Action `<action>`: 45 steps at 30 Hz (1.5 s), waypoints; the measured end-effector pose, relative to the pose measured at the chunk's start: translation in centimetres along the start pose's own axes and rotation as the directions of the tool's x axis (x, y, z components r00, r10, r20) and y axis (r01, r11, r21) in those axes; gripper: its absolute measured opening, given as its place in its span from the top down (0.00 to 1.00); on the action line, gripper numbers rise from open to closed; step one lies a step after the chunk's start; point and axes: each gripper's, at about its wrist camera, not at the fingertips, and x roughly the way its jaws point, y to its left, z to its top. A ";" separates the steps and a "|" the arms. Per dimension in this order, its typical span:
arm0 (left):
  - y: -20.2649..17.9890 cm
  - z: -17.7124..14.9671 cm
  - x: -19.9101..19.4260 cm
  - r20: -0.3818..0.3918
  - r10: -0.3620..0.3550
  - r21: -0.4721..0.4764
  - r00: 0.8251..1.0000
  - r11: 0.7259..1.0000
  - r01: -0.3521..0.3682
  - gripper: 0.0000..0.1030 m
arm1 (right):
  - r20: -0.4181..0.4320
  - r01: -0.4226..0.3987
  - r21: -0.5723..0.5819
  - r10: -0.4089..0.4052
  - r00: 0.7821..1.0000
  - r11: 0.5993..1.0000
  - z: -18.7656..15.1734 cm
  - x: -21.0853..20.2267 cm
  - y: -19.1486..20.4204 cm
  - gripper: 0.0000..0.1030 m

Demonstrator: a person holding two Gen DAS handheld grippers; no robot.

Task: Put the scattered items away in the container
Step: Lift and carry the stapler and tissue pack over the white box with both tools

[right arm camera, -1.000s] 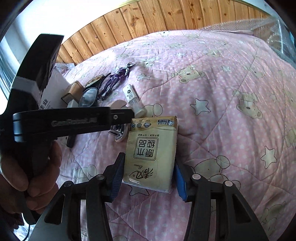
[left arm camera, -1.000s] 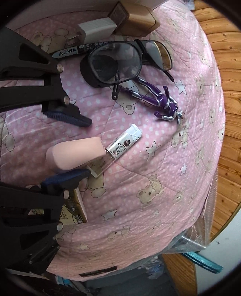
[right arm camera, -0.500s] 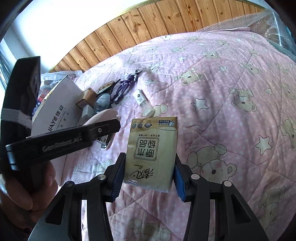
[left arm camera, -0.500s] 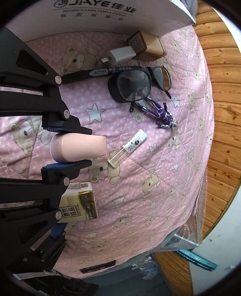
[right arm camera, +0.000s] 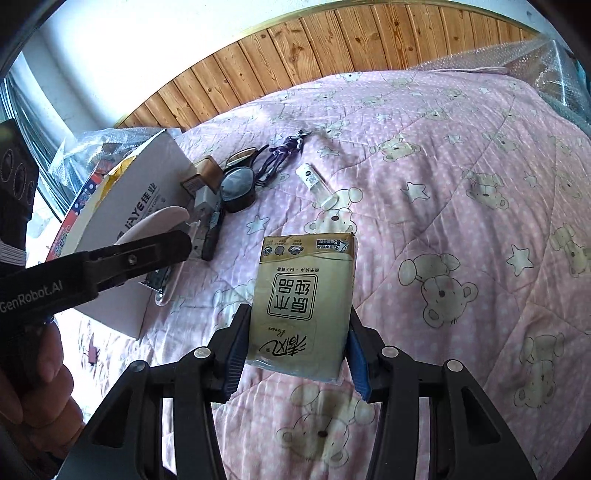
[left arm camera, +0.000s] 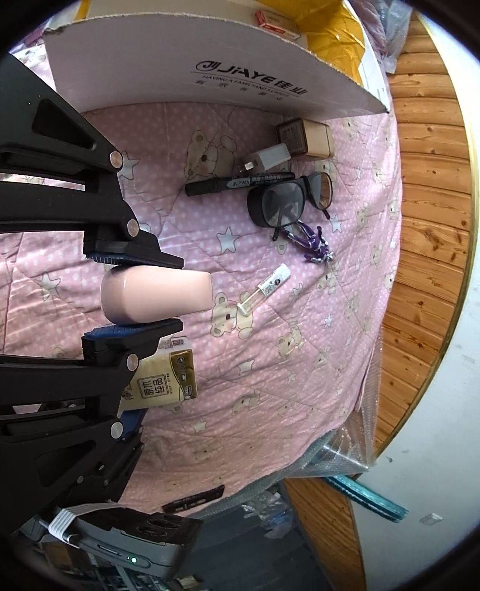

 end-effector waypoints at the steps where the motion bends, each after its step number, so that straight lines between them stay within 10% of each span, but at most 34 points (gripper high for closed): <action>1: 0.0 -0.1 -0.6 0.008 -0.006 -0.003 1.000 1.000 0.006 0.74 | 0.007 0.001 -0.008 0.000 1.000 1.000 0.0 -0.4 0.4 0.52; 20: 2.5 -1.4 -11.3 0.182 -0.001 -0.023 0.983 1.000 0.005 0.74 | 0.044 -0.086 -0.172 0.095 0.994 0.981 -0.4 -4.2 9.6 0.52; 45: 15.0 -1.5 -17.6 0.252 0.183 -0.354 0.950 0.931 -0.086 0.74 | -0.029 -0.260 -0.429 0.275 0.961 0.865 4.6 -4.7 22.4 0.52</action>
